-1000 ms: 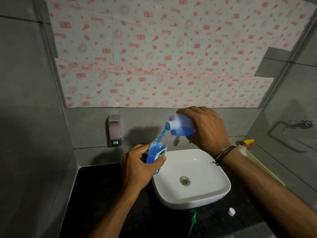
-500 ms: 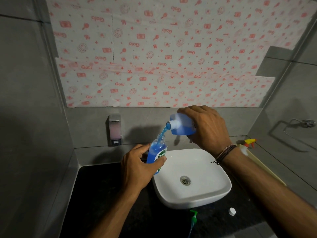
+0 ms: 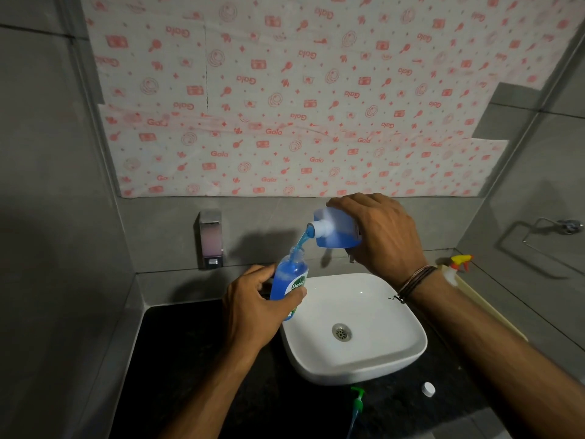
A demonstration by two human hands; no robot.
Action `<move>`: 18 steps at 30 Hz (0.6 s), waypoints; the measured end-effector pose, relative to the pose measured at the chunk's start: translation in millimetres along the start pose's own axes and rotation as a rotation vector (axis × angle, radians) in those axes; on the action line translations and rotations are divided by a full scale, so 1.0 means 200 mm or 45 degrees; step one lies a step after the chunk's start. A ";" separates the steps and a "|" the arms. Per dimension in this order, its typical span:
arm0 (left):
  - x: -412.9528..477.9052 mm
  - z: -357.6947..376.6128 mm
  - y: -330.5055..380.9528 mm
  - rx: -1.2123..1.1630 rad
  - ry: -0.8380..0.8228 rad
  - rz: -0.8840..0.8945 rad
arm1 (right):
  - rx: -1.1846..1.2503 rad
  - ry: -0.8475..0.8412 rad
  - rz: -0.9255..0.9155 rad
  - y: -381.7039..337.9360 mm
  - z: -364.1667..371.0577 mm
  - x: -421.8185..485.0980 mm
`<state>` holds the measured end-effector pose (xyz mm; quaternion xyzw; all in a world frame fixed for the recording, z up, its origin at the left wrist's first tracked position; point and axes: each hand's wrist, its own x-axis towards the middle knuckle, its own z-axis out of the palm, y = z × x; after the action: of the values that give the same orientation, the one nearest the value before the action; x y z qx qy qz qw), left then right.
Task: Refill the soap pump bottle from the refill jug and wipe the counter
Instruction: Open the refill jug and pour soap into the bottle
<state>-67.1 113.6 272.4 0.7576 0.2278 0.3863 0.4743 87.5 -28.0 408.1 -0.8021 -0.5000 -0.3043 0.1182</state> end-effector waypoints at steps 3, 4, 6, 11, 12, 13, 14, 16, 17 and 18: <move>0.00 0.00 0.00 -0.001 -0.003 -0.006 | 0.010 0.003 0.000 0.00 0.01 0.00; 0.00 0.01 -0.01 -0.002 -0.003 -0.004 | 0.005 0.008 -0.002 0.00 0.01 -0.01; 0.00 0.01 -0.01 -0.004 -0.004 0.002 | -0.015 0.025 -0.010 0.00 0.02 -0.02; 0.00 0.02 -0.03 -0.026 -0.030 0.028 | -0.023 0.003 0.010 0.01 0.06 -0.05; 0.00 0.03 -0.03 -0.036 -0.034 0.032 | -0.009 0.005 0.014 0.01 0.07 -0.06; 0.00 0.03 -0.04 -0.045 -0.038 0.036 | 0.025 -0.001 0.029 0.01 0.08 -0.08; -0.01 0.04 -0.05 -0.051 -0.039 0.044 | 0.069 -0.020 0.058 0.01 0.09 -0.10; -0.02 0.06 -0.07 -0.056 -0.047 0.060 | 0.175 -0.062 0.155 0.00 0.12 -0.14; -0.03 0.06 -0.08 -0.059 -0.057 0.061 | 0.251 -0.068 0.223 -0.01 0.13 -0.17; -0.05 0.08 -0.10 -0.059 -0.073 0.054 | 0.353 -0.071 0.307 -0.01 0.16 -0.21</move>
<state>-59.7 107.0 247.3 0.7618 0.1888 0.3795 0.4899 84.6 -43.2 357.7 -0.8404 -0.4405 -0.1939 0.2493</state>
